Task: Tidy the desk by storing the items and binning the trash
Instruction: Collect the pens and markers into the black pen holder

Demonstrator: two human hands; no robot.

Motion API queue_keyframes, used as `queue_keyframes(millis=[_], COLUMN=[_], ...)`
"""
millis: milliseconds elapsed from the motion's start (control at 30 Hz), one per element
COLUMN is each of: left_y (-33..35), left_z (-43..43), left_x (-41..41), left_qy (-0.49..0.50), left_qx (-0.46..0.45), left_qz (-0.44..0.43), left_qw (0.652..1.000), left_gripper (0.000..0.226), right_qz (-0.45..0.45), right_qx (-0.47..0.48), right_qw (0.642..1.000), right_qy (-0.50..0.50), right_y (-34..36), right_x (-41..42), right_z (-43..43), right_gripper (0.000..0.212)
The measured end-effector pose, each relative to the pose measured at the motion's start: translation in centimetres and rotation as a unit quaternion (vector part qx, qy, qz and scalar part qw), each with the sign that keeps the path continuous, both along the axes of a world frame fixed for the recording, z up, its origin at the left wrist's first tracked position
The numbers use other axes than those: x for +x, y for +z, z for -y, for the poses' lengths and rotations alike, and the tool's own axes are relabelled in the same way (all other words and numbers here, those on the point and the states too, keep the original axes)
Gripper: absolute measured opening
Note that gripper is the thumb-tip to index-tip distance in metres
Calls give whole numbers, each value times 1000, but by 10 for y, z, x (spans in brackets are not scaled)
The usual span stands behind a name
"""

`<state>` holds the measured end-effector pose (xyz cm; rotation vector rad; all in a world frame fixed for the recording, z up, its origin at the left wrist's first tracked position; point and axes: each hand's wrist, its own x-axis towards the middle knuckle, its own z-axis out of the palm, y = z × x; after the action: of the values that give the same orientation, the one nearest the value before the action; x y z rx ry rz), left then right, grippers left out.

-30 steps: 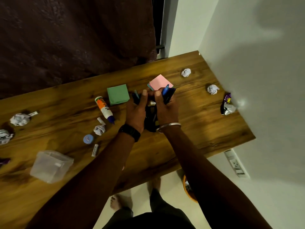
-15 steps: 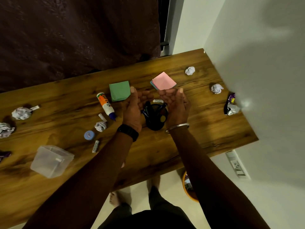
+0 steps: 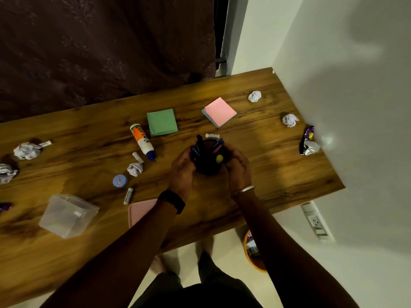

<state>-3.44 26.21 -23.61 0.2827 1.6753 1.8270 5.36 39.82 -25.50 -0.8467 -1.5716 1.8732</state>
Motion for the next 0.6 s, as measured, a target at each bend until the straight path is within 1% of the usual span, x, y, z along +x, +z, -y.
queue_keyframes(millis=[67, 100, 167, 300, 433, 600], left_y=[-9, -10, -13, -14, -14, 6], left_z=[6, 7, 5, 5, 11, 13], left_x=[6, 8, 9, 5, 1, -2], left_qy=[-42, -56, -74, -87, -108, -136], left_qx=[-37, -58, -75, -86, -81, -53], left_qz=[-72, -92, -95, -99, -115, -158], left_qw=[996, 993, 990, 988, 984, 977], left_gripper=[59, 67, 73, 72, 71, 71], right_qz=[33, 49, 68, 82, 76, 67], right_qx=[57, 89, 126, 155, 141, 164], right_qw=[998, 994, 989, 983, 986, 984], right_qy=[26, 36, 49, 58, 44, 19], right_y=[-6, -7, -6, 6, 13, 15], right_x=[8, 9, 10, 11, 15, 24], right_z=[7, 10, 13, 16, 23, 27], right_gripper=[62, 64, 67, 69, 73, 61])
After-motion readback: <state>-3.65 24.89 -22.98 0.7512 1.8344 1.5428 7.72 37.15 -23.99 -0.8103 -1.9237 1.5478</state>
